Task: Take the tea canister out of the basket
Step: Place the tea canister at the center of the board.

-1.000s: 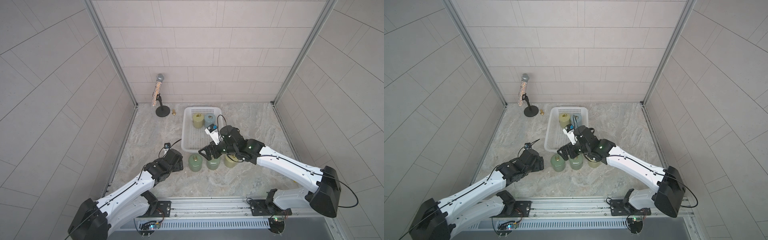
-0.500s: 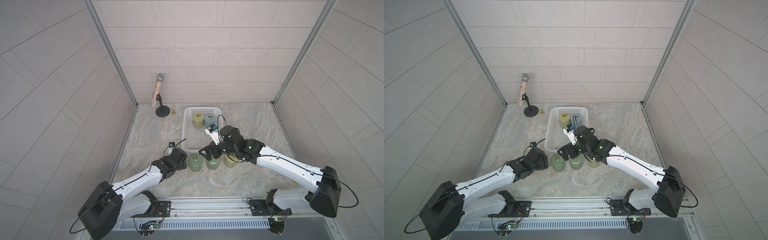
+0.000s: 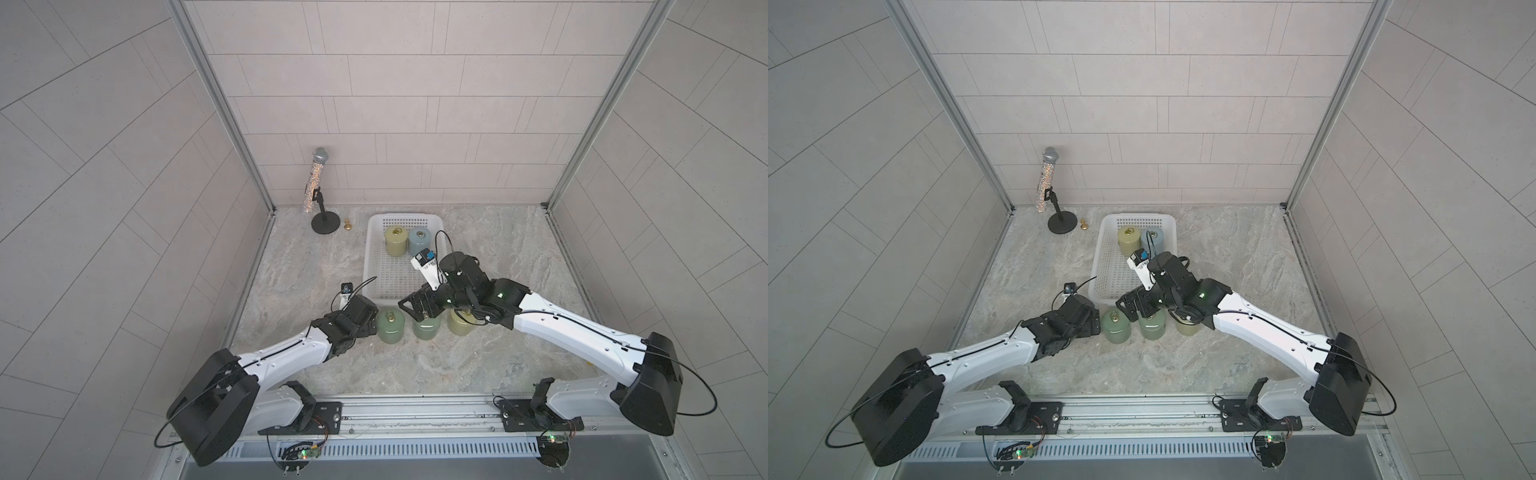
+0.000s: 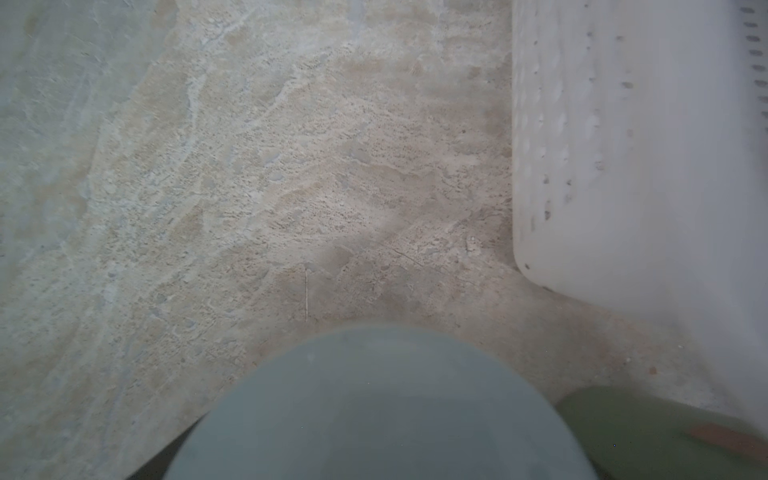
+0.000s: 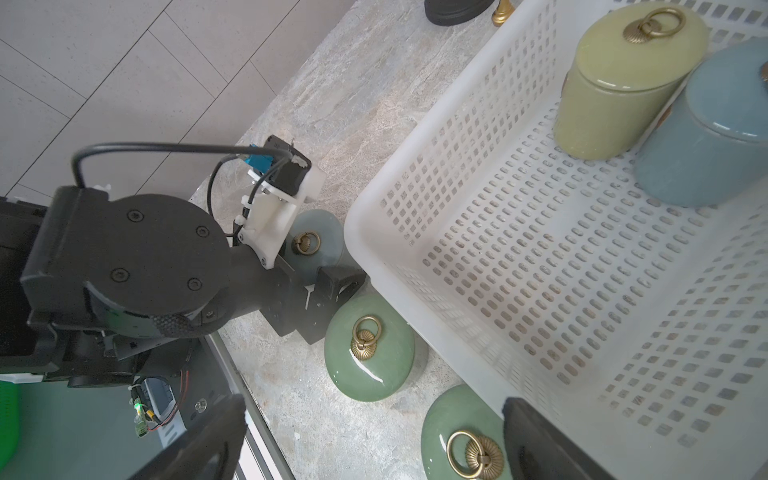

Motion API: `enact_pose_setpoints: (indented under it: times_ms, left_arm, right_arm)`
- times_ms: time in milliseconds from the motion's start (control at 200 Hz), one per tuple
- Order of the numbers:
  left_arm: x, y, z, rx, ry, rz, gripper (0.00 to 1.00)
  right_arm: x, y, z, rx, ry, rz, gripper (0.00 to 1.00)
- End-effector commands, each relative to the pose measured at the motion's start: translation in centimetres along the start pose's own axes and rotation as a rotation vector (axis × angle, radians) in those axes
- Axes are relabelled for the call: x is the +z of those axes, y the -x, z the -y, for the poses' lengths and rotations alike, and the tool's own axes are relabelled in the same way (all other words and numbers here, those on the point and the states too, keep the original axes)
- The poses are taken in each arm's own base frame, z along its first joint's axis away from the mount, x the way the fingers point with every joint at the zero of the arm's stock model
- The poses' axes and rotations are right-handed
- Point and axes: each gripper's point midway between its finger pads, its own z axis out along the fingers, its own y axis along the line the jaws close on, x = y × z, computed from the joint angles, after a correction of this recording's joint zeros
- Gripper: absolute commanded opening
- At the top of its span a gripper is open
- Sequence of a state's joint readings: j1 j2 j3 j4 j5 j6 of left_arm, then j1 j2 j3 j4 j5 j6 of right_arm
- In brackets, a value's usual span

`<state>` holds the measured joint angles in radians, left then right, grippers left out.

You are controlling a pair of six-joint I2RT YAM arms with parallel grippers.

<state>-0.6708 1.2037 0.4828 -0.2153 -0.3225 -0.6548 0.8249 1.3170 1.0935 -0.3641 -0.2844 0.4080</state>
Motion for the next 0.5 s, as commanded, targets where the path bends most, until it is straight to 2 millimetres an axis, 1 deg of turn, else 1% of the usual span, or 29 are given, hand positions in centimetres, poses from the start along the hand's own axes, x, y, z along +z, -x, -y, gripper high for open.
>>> enact_pose_setpoints:
  times_ms: [0,255,360,440,495]
  left_arm:
    - [-0.5,-0.4,-0.4,0.017,0.008,-0.016,1.0]
    - [-2.0,-0.7,-0.4,0.009,-0.022,-0.051,1.0]
    - [-2.7,-1.2,-0.7,0.005,-0.025,-0.082,1.0]
    - [-3.5,-1.2,-0.9,0.006,-0.029,-0.1,1.0]
    - [-4.3,-0.8,-1.0,0.003,-0.03,-0.099,1.0]
  right_arm:
    - [-0.4,-0.2,-0.1,-0.003,-0.007,0.0,1.0]
    - [-0.4,0.0,-0.1,-0.007,-0.009,0.005,1.0]
    - [-0.4,0.1,0.1,-0.007,-0.02,0.011,1.0]
    - [-0.5,0.2,0.5,-0.002,-0.039,0.02,1.0]
    - [-0.6,0.4,0.6,-0.001,-0.047,0.03,1.0]
